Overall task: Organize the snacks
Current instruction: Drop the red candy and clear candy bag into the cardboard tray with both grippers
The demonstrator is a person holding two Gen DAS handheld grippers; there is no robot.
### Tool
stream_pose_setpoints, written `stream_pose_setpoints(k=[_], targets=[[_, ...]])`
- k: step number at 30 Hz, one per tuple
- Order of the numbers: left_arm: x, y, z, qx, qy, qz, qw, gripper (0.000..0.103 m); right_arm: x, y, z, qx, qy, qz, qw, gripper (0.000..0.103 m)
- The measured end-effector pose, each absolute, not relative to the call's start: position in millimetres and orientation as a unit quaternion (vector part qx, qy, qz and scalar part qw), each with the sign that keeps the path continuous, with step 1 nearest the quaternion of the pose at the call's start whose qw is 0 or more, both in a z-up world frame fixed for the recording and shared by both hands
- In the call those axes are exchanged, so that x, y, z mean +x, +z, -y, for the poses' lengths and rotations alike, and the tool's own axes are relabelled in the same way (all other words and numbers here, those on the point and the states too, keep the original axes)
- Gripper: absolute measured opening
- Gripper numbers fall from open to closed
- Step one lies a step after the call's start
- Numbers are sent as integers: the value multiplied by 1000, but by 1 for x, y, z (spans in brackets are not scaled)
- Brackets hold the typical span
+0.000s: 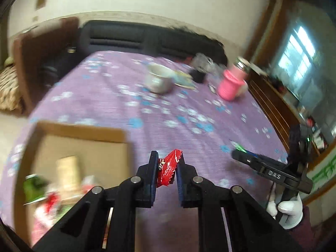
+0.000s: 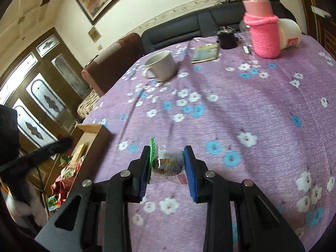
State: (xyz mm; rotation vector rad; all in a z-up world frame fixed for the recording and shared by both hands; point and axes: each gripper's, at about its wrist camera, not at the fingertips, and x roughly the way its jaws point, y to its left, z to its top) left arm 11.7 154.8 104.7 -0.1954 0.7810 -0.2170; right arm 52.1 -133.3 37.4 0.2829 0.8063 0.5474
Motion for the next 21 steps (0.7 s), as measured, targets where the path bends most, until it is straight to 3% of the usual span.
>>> stream_pose_setpoints(k=[6, 17, 19, 21], targets=[[-8, 91, -228, -134, -47, -382, 913, 14, 23, 52, 79, 114, 309, -392, 859, 34], [-23, 52, -283, -197, -15, -398, 896, 16, -12, 63, -55, 47, 404, -422, 811, 34], [-22, 49, -288, -210, -16, -399, 892, 22, -13, 59, -73, 33, 407, -426, 807, 34], [-26, 49, -293, -222, -18, -394, 892, 42, -14, 53, -92, 20, 407, -432, 805, 34]])
